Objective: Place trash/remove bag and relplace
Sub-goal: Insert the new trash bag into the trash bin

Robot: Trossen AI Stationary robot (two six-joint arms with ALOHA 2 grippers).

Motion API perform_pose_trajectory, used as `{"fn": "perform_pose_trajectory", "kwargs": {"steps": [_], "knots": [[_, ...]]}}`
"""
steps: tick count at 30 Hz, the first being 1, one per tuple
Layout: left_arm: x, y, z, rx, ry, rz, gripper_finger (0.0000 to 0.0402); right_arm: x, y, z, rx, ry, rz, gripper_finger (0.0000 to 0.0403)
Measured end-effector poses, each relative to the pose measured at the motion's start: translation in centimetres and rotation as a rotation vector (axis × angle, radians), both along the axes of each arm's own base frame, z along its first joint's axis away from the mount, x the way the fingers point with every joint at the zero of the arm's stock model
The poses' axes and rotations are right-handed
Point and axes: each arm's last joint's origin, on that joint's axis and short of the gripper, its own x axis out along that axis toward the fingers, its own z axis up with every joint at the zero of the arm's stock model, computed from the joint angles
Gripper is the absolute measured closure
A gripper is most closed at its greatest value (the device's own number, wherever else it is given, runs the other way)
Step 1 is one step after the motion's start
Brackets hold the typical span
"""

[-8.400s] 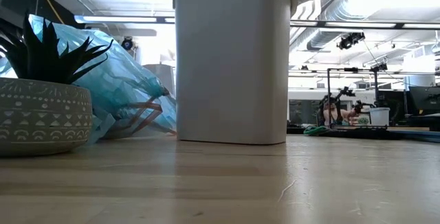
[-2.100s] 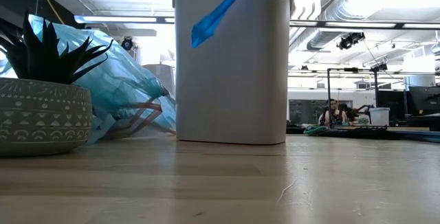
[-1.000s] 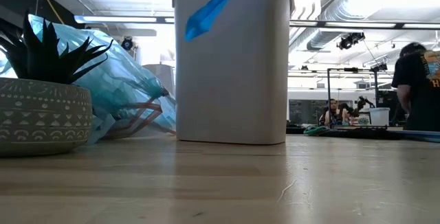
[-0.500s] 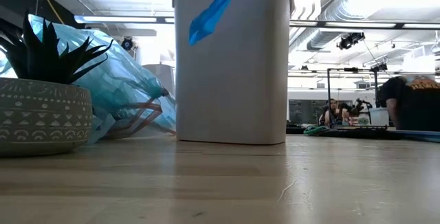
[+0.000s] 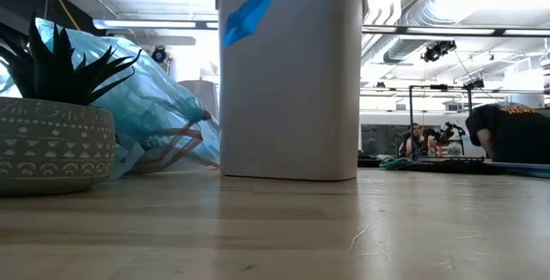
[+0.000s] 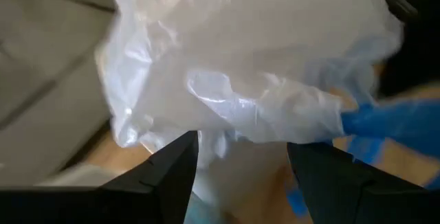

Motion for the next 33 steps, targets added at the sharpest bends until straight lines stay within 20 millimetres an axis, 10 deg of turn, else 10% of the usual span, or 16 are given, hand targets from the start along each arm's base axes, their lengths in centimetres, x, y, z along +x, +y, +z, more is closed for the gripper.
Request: {"fn": "perform_pose_trajectory", "kwargs": {"steps": [6,14,25,33], "knots": [[0.6,1.9,0.4,0.090,-0.011,0.063,0.0219,0.2,0.0,0.1,0.017,-0.012,0.011,0.0403],[0.0,4.1,-0.5,0.102,0.129,0.121,0.0387,-0.3,0.4,0.7,0.064,-0.041,0.022,0.0403],[-1.6,4.3,-1.6,0.099,0.285,0.190,0.0401,-4.3,-0.7,5.6,0.230,-0.198,0.006,0.0403],[-1.5,4.1,-1.6,0.119,0.282,0.180,0.0401,-4.2,-0.6,4.2,0.279,-0.124,-0.068,0.0394]]}}
